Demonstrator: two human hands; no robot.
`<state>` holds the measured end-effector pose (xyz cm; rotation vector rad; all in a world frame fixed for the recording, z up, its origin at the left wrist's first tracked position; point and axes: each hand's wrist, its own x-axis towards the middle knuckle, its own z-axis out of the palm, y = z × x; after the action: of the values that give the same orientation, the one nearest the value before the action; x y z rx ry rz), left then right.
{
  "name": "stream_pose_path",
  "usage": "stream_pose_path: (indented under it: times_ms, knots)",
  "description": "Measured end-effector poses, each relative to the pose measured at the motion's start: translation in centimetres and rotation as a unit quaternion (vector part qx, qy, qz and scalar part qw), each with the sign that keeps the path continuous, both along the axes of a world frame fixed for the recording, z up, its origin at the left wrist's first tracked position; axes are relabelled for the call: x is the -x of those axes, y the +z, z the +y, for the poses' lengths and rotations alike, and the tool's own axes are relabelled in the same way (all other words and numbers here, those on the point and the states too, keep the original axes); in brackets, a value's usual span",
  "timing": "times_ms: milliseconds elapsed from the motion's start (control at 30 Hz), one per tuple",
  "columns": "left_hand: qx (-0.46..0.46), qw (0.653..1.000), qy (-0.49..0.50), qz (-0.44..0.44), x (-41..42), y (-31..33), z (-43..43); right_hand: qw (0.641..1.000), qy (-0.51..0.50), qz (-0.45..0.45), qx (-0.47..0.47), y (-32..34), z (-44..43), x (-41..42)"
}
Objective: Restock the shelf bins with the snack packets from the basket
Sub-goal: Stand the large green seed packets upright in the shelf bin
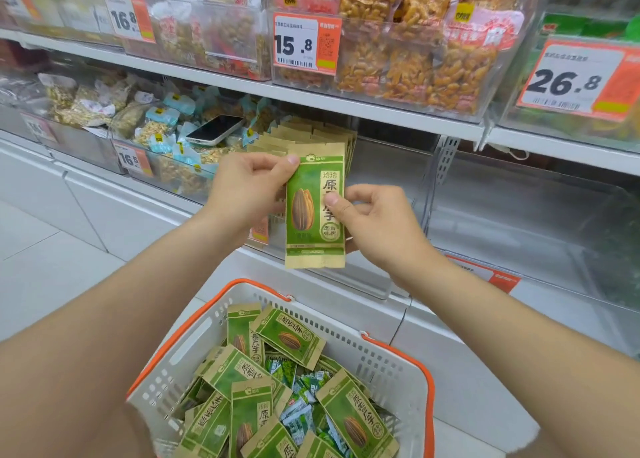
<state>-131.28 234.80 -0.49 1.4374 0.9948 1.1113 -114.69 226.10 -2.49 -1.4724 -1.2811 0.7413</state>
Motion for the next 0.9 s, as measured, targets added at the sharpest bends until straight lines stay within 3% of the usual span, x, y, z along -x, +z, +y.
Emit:
stream_pose_path:
  times_ms: [67, 167, 267, 400, 633, 800, 900]
  knots:
    - [-0.116, 0.989, 0.045, 0.078, 0.2, 0.1, 0.8, 0.992, -0.064, -0.087, -0.067, -0.2, 1.3, -0.4]
    - [-0.301, 0.914, 0.108, 0.251, 0.9, 0.1, 2.4, 0.958, -0.141, -0.188, -0.161, 0.1, 2.9, -0.8]
    - [-0.317, 0.848, 0.126, 0.404, 1.3, -0.5, 3.7, 0.950, -0.151, -0.239, -0.130, -0.1, 4.6, -1.1]
    - [-0.266, 0.806, 0.102, 0.518, 1.1, -1.3, 4.5, 0.961, -0.146, -0.234, -0.004, -1.1, 7.5, -1.2]
    - [-0.239, 0.786, 0.073, 0.566, 1.2, -1.8, 5.6, 0.947, -0.169, -0.265, 0.069, -2.9, 11.5, -0.2]
    - [-0.249, 0.787, 0.074, 0.560, 1.4, -2.0, 5.8, 0.950, -0.206, -0.233, 0.037, -3.2, 13.0, 0.6]
    - [-0.254, 0.791, 0.071, 0.552, 1.4, -2.2, 5.8, 0.942, -0.175, -0.280, 0.061, -3.3, 13.3, -0.2]
